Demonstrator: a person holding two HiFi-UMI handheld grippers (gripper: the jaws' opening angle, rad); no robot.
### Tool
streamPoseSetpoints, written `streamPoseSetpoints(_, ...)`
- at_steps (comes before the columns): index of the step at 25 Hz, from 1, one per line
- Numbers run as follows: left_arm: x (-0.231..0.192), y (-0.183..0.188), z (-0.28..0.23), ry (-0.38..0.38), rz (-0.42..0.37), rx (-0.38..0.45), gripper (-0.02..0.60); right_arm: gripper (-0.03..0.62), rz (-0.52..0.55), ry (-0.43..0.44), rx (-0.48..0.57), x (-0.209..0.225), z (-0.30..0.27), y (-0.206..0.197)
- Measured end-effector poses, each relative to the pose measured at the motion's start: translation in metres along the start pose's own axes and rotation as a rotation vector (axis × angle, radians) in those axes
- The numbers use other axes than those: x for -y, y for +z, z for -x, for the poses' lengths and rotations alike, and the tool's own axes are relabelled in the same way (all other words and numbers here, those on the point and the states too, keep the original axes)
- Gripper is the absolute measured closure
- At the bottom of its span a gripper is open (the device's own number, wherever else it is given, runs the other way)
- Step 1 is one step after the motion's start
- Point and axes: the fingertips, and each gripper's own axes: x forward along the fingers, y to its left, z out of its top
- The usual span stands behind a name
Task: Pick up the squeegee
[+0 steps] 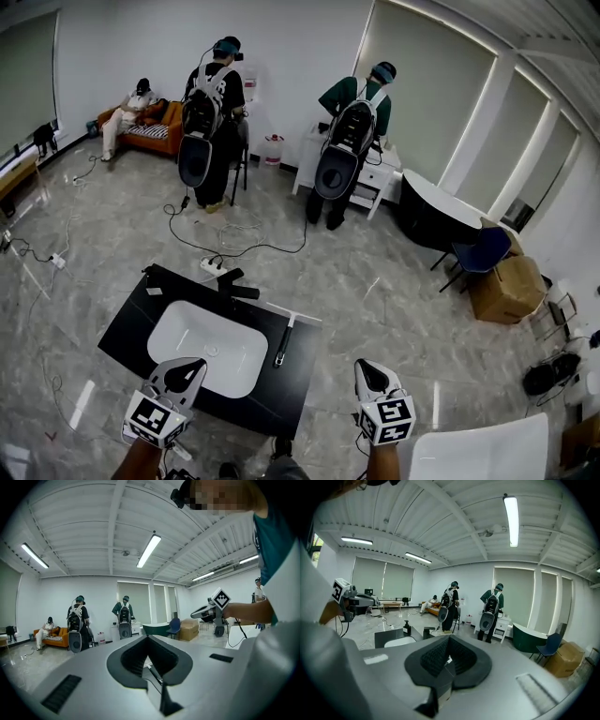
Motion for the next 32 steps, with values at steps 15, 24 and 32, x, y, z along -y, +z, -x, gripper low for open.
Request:
streamPoseSetpoints(15, -0.033, -0.034, -0.057, 0.188, 0.076, -0.107, 0.577, 0.584, 0.037, 0.186, -0.085, 0.04, -0.202, -0.034)
streamPoseSetpoints(24, -0.05, -0.087, -0.072, 0.24, 0.154, -0.18, 0.577, 0.583, -0.022, 0.218, -0.179, 0.036, -0.301, -0.1)
streamPoseSetpoints(32, -0.061, -0.128, -0.085, 0.257, 0.198, -0.218, 0.577, 0.582, -0.057, 0.214, -0.282, 0.027, -0.365, -0.168)
